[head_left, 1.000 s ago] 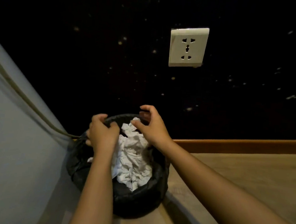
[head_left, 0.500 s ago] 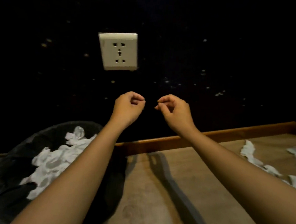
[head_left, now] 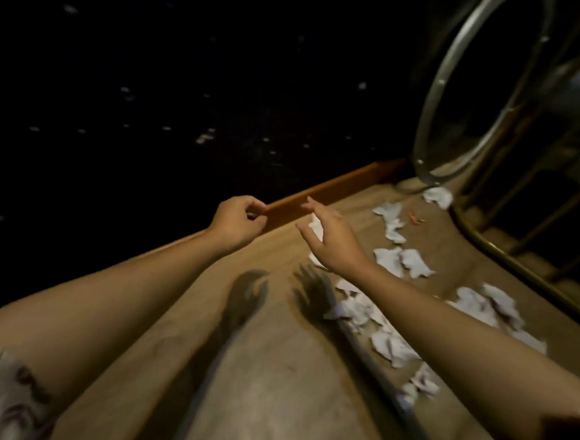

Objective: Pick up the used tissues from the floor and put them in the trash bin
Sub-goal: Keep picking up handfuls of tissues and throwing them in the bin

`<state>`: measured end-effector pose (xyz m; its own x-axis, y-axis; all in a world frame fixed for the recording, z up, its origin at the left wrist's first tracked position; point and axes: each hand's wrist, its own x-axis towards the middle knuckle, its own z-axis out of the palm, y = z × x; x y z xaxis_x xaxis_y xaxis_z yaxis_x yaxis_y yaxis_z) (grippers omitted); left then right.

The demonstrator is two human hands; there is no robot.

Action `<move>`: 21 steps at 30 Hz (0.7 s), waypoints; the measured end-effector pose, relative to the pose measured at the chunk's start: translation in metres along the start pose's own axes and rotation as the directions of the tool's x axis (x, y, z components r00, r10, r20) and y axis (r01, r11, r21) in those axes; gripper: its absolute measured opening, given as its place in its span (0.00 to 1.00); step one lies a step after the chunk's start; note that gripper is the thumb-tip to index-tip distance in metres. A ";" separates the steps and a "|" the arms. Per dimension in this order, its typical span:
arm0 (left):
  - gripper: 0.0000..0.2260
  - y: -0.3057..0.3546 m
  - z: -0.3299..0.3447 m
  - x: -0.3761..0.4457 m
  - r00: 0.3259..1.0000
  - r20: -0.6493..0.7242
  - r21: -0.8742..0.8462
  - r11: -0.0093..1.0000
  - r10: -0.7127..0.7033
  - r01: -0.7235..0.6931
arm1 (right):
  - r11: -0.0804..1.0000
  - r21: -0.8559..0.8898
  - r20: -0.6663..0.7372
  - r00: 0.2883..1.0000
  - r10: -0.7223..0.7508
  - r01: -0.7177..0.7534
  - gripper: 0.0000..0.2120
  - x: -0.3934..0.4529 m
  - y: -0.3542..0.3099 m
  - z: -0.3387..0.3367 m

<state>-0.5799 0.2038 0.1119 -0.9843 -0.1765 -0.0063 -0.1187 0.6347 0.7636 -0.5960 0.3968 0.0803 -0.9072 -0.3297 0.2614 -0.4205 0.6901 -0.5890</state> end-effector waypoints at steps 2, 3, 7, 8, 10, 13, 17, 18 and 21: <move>0.10 0.016 0.040 0.004 0.999 0.030 -0.050 0.998 -0.041 0.043 | 0.996 0.027 -0.025 0.996 0.082 -0.082 0.21 -0.016 0.039 -0.019; 0.11 0.021 0.061 0.004 0.997 0.046 -0.066 0.996 -0.056 0.059 | 0.990 0.051 -0.040 0.990 0.133 -0.131 0.21 -0.026 0.056 -0.029; 0.11 0.032 0.149 -0.007 0.988 0.137 -0.103 0.992 -0.065 0.079 | 0.948 0.150 -0.108 0.948 0.298 -0.281 0.21 -0.076 0.121 -0.055; 0.11 0.032 0.170 -0.012 0.981 0.186 -0.093 0.992 -0.062 0.081 | 0.934 0.175 -0.113 0.936 0.332 -0.310 0.21 -0.092 0.138 -0.057; 0.13 0.030 0.208 -0.022 0.956 0.292 -0.047 0.997 -0.041 0.057 | 0.896 0.200 -0.069 0.906 0.417 -0.397 0.23 -0.125 0.164 -0.060; 0.16 0.026 0.253 -0.032 0.915 0.402 0.053 0.997 0.026 -0.052 | 0.849 0.111 0.043 0.856 0.516 -0.517 0.35 -0.172 0.194 -0.055; 0.24 0.011 0.297 -0.043 0.862 0.502 0.321 0.941 -0.073 -0.108 | 0.917 -0.203 0.259 0.884 0.389 -0.344 0.51 -0.211 0.215 -0.041; 0.26 0.007 0.303 -0.046 0.860 0.508 0.368 0.917 -0.059 -0.154 | 0.931 -0.257 0.306 0.892 0.332 -0.258 0.53 -0.216 0.219 -0.037; 0.32 -0.003 0.311 -0.050 0.878 0.476 0.420 0.864 0.052 -0.278 | 0.934 -0.350 0.411 0.884 0.223 -0.073 0.57 -0.218 0.227 -0.028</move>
<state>-0.5714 0.4447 -0.0913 -0.9326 0.2357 -0.2733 0.1165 0.9134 0.3900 -0.4942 0.6439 -0.0891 -0.8900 -0.4026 -0.2140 -0.3318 0.8939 -0.3015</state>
